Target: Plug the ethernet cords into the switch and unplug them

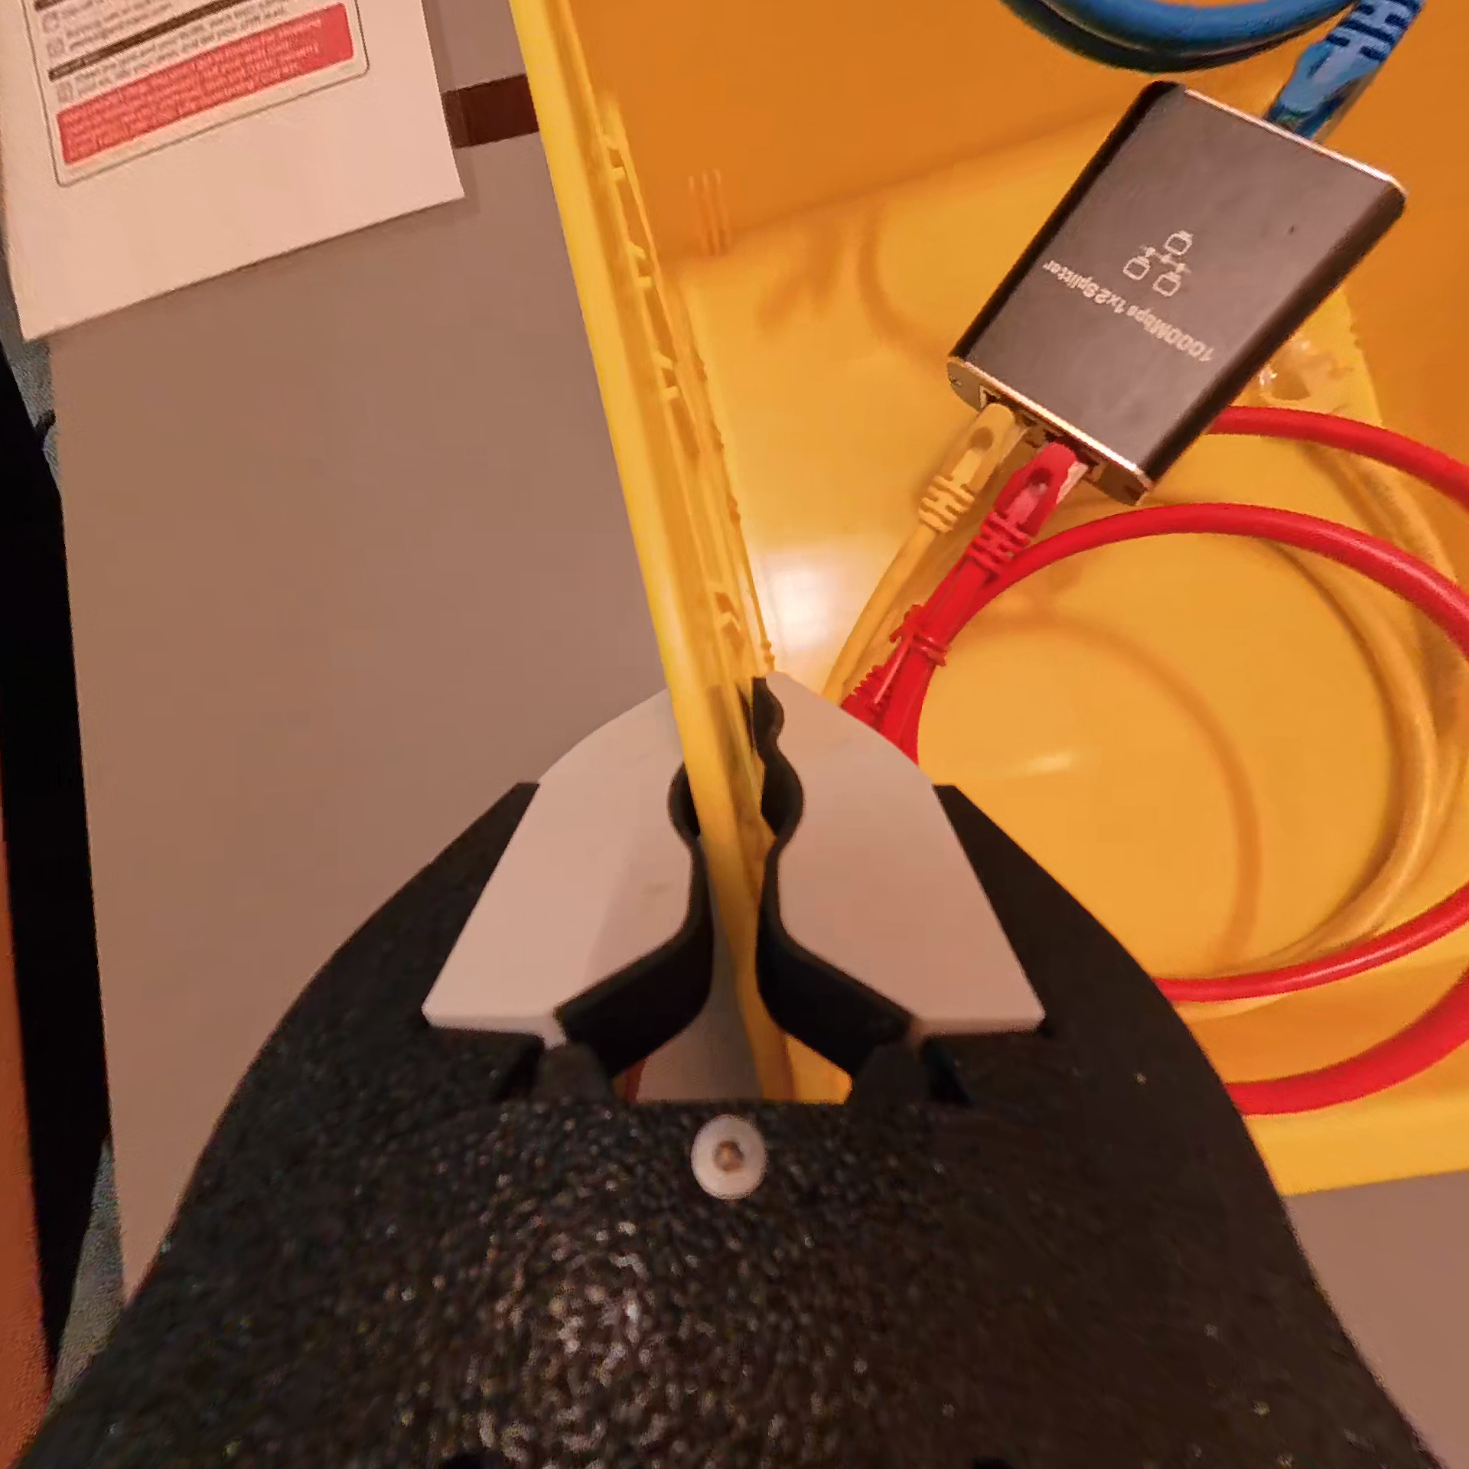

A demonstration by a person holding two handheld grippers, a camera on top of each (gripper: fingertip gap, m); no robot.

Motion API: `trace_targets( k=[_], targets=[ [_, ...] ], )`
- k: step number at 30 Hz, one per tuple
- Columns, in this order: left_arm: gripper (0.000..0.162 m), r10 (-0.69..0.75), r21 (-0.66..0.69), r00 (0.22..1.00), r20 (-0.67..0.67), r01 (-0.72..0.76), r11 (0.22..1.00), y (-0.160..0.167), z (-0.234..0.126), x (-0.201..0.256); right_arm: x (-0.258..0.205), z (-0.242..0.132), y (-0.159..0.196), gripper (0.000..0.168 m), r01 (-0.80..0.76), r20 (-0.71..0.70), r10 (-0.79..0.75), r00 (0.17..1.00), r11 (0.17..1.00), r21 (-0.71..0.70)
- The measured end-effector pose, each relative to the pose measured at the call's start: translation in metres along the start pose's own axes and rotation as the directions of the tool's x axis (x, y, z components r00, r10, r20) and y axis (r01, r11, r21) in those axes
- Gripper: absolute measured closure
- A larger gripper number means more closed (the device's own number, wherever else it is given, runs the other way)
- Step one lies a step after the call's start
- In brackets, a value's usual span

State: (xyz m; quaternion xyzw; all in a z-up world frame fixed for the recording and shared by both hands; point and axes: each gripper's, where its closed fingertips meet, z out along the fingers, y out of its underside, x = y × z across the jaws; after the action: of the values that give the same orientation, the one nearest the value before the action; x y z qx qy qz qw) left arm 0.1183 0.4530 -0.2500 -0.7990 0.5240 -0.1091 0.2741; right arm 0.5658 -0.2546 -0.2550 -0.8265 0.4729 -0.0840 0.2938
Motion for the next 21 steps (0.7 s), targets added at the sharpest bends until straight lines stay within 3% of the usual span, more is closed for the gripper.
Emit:
trace_targets(
  k=[1, 3, 7, 10, 12, 15, 17, 19, 21],
  targets=[
    [0.156, 0.011, -0.004, 1.000, 0.001, -0.011, 1.000, -0.002, 0.002, -0.001, 0.001, 0.000, 0.000, 0.158, 0.014, -0.017, -0.014, 1.000, 1.000, -0.009],
    [0.154, 0.042, -0.012, 0.999, -0.005, -0.042, 0.999, -0.004, 0.003, -0.001, 0.001, 0.001, 0.000, 0.157, 0.038, -0.038, -0.039, 0.999, 0.999, -0.017],
    [0.137, 0.173, -0.024, 0.985, 0.004, -0.173, 0.985, -0.013, -0.014, -0.004, -0.006, -0.003, 0.000, 0.121, 0.059, 0.008, -0.059, 0.998, 0.998, 0.023],
    [0.124, 0.329, 0.032, 0.942, 0.063, -0.331, 0.943, -0.043, -0.045, -0.001, 0.000, -0.028, -0.013, 0.093, 0.089, -0.072, -0.079, 0.994, 0.986, 0.140],
    [0.107, 0.444, 0.022, 0.896, -0.014, -0.444, 0.896, -0.053, -0.058, 0.022, -0.016, -0.056, -0.030, 0.080, 0.109, -0.043, -0.101, 0.994, 0.957, 0.267],
    [0.087, 0.514, 0.036, 0.838, -0.184, -0.517, 0.855, -0.063, -0.059, 0.068, -0.092, -0.100, -0.052, 0.077, 0.081, 0.194, -0.197, 0.961, 0.871, 0.485],
    [0.079, 0.530, 0.007, 0.821, -0.215, -0.541, 0.841, -0.071, -0.047, 0.078, -0.166, -0.130, -0.049, 0.080, 0.020, 0.443, -0.321, 0.837, 0.827, 0.562],
    [0.078, 0.485, -0.023, 0.833, -0.266, -0.508, 0.861, -0.076, -0.031, 0.086, -0.210, -0.140, -0.037, 0.083, 0.010, 0.517, -0.378, 0.768, 0.814, 0.581],
    [0.079, 0.424, -0.030, 0.850, -0.313, -0.455, 0.890, -0.082, -0.015, 0.093, -0.242, -0.135, -0.018, 0.073, 0.075, 0.516, -0.426, 0.743, 0.819, 0.568]
  ],
)
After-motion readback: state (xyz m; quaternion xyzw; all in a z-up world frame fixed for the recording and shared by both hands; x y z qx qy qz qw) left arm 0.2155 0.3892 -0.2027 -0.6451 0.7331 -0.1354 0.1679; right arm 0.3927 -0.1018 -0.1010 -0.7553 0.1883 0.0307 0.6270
